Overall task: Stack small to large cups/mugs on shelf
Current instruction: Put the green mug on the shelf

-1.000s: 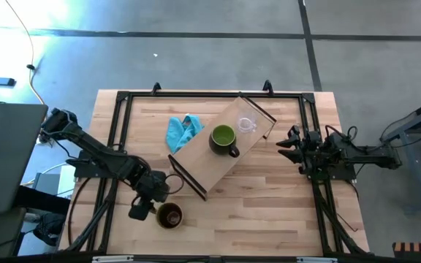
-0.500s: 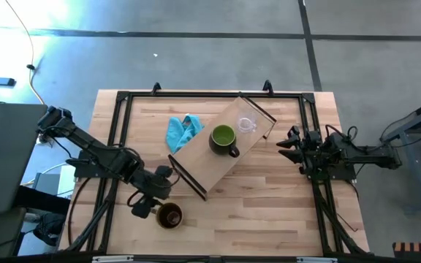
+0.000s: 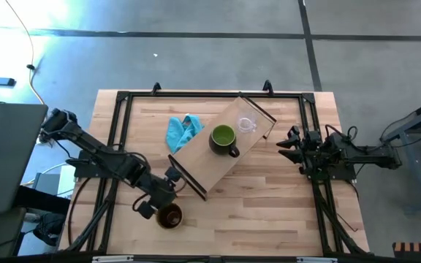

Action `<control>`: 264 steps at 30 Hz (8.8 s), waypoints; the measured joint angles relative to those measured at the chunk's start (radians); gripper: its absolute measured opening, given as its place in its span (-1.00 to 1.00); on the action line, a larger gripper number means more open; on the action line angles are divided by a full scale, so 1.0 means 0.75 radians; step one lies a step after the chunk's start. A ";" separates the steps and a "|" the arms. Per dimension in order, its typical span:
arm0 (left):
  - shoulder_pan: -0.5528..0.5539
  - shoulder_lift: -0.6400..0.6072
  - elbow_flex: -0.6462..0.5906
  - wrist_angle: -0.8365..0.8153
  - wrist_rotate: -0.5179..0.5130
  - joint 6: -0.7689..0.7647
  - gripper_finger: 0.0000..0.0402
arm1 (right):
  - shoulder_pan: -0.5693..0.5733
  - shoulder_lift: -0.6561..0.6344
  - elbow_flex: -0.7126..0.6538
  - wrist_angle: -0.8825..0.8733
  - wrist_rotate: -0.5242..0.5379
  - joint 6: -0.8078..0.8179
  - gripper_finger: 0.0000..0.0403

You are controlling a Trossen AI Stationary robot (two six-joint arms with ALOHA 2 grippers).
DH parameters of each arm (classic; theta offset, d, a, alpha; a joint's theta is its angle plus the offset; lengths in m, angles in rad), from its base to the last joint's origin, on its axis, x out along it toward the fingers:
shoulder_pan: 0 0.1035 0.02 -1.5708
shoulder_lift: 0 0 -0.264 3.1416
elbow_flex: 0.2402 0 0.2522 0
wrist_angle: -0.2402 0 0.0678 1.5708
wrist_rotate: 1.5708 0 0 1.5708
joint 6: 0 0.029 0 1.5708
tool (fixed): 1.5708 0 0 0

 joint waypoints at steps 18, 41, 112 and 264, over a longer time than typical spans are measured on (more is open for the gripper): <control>-0.001 0.127 -0.001 0.022 0.011 -0.013 -0.29 | 0.000 0.000 0.000 -0.045 0.001 -0.009 -0.35; -0.001 0.136 -0.001 -0.028 0.126 -0.242 -0.29 | 0.000 0.000 0.000 -0.057 0.001 -0.026 -0.35; -0.257 0.140 0.029 -0.325 -0.388 -2.105 -0.99 | 0.000 0.000 0.000 -0.117 -0.050 0.014 -0.35; 0.022 0.151 0.141 -0.337 -0.168 -0.800 -0.32 | 0.000 0.000 0.000 -0.168 -0.094 0.100 -0.35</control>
